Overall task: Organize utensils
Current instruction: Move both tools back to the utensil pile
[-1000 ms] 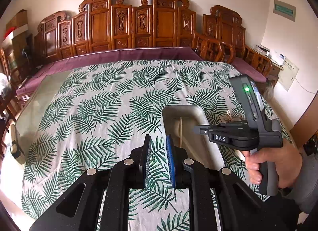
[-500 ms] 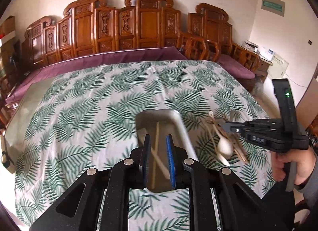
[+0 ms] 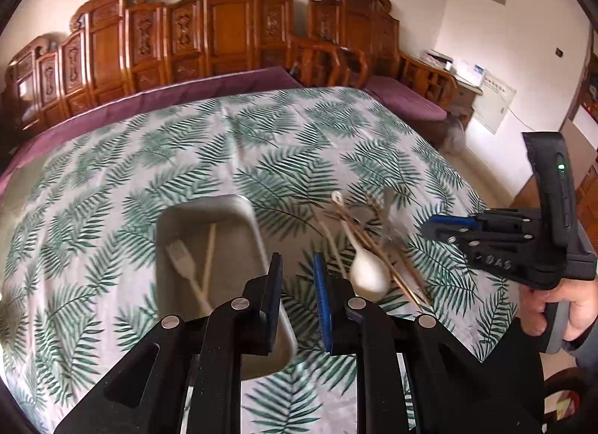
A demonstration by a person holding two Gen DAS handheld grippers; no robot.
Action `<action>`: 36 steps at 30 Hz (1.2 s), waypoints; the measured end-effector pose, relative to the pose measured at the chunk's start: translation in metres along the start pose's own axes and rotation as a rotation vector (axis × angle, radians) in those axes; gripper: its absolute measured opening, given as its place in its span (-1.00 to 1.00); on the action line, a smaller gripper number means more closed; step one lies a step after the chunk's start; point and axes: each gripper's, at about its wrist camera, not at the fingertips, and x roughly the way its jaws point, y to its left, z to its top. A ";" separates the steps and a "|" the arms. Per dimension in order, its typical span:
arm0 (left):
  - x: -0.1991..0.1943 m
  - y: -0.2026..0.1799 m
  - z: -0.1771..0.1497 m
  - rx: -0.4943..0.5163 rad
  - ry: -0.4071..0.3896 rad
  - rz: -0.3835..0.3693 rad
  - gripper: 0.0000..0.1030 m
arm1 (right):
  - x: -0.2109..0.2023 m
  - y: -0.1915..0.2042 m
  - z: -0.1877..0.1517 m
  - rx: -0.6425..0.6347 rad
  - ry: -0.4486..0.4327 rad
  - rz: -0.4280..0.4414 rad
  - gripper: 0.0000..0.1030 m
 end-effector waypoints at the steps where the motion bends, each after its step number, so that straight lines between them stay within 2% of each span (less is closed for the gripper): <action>1: 0.002 -0.003 0.000 0.001 0.004 -0.006 -0.69 | 0.005 -0.001 -0.002 0.003 0.010 0.007 -0.60; 4: 0.009 -0.009 0.000 0.010 0.015 -0.014 -0.50 | 0.023 0.000 -0.005 0.011 0.041 0.031 -0.60; 13: 0.018 -0.015 -0.002 0.017 0.040 -0.020 -0.50 | 0.075 0.001 0.009 0.023 0.119 0.083 -0.60; 24: 0.015 -0.012 -0.007 0.008 0.044 -0.026 -0.50 | 0.113 -0.004 0.020 0.080 0.244 0.074 -0.55; 28: 0.013 -0.011 -0.010 0.003 0.044 -0.032 -0.50 | 0.118 0.003 0.027 0.051 0.278 0.035 -0.55; 36: 0.008 -0.009 -0.014 -0.004 0.038 -0.036 -0.50 | 0.129 0.014 0.034 -0.018 0.284 -0.059 -0.60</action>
